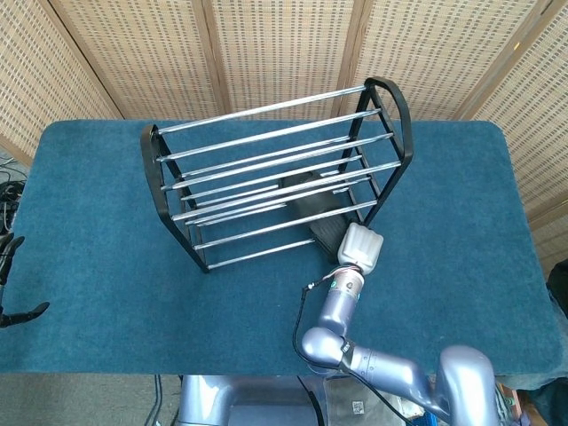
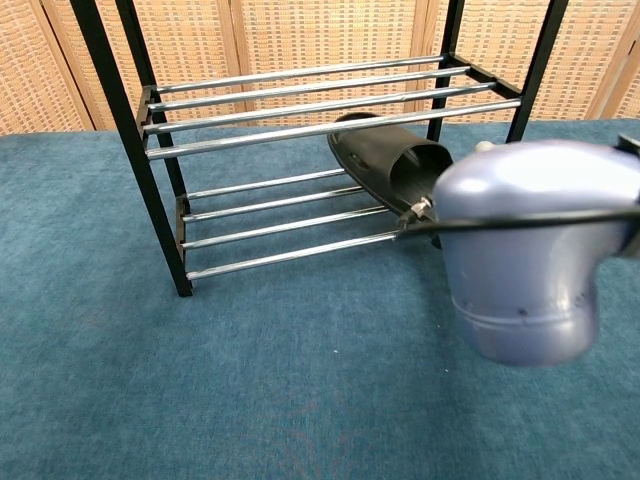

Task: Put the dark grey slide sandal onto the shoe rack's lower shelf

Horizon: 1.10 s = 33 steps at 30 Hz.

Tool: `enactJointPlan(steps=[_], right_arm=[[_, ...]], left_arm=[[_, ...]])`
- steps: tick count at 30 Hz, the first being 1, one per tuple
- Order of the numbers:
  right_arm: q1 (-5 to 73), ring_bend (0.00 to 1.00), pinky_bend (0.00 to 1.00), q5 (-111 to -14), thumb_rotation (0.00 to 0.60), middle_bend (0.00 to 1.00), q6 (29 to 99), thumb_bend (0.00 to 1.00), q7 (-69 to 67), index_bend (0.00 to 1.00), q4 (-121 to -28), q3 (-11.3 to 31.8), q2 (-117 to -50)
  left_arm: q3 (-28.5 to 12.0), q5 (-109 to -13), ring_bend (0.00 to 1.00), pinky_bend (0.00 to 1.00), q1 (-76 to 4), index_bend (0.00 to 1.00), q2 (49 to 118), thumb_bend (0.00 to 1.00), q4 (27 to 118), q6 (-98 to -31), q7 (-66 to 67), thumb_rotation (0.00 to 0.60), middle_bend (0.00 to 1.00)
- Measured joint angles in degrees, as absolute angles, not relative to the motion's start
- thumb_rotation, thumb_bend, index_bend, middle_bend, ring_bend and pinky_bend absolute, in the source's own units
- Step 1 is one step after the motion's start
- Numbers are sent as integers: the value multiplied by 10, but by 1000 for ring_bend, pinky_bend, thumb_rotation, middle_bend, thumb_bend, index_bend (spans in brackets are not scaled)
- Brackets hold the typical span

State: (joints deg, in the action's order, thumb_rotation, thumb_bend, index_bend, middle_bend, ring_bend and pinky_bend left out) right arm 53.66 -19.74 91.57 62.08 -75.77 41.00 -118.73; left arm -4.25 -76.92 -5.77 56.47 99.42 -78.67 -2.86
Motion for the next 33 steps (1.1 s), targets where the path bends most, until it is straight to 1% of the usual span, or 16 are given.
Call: enactJointPlan(steps=[11,17,20,21,23,25,26,28,30,33], right_arm=[[564,769,887,-171,600,755,907,704,597,619,-711,465,-1199],[575,769,887,-164,600,747,892,703,573,619,-686,478,-1203],[579,769,887,-165,600,725,886,703,563,614,-680,481,-1205],[581,767,887,-165,600,708,885,698,559,595,-677,482,-1206],[586,743,887,-166,600,657,881,597,550,533,-670,485,-1207],[589,686,887,-165,600,575,877,368,544,451,-666,488,-1209],[590,668,886,-164,600,549,874,296,542,432,-666,489,-1209],[591,616,878,-164,600,475,871,101,538,395,-665,489,-1208],[591,576,852,-165,600,427,870,11,533,381,-664,489,-1208],[590,487,773,-167,600,347,870,0,528,356,-667,488,-1207]], left_arm=[[-43,-764,0,0,-60,0,562,165,993,-779,-36,600,0],[-43,-760,0,0,-63,0,561,165,992,-773,-36,600,0],[-44,-757,0,0,-64,0,562,166,991,-770,-36,600,0],[-44,-756,0,0,-65,0,562,166,991,-769,-36,600,0],[-44,-755,0,0,-65,0,562,166,991,-768,-36,600,0],[-45,-754,0,0,-65,0,561,165,991,-768,-37,600,0],[-45,-753,0,0,-66,0,561,165,991,-767,-38,600,0],[-45,-752,0,0,-66,0,561,166,990,-766,-39,600,0],[-45,-752,0,0,-66,0,560,165,990,-765,-40,600,0],[-45,-752,0,0,-67,0,560,165,990,-765,-41,600,0]])
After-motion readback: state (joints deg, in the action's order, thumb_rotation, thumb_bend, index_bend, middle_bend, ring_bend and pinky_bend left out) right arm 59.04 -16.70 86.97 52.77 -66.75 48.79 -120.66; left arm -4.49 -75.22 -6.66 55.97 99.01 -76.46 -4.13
